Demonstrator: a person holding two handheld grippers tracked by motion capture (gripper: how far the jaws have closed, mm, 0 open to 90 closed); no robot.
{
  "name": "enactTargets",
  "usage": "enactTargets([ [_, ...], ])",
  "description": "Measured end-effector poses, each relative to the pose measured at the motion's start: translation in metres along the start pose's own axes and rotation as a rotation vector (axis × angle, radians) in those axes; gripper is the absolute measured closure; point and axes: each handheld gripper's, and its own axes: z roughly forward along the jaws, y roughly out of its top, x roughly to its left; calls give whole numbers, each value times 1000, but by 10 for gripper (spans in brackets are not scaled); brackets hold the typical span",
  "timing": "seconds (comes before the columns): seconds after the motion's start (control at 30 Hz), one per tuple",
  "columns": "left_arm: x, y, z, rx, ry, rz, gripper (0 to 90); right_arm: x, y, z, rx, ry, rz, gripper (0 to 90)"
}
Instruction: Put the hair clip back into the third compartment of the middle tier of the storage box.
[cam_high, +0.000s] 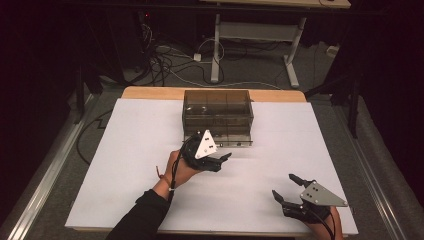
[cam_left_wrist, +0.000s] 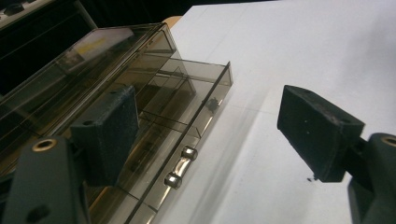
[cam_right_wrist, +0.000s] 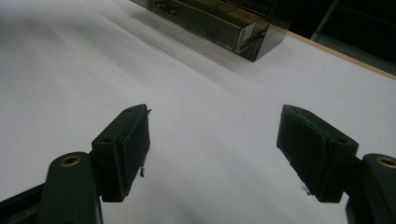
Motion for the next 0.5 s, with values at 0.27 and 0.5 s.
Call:
enactTargets([
  [0.27, -2, -2, -10, -3, 6, 23, 197, 0, 0, -1, 0, 0, 2, 256],
  [0.5, -1, -4, -21, 6, 24, 45, 196, 1, 1, -1, 0, 4, -3, 256],
])
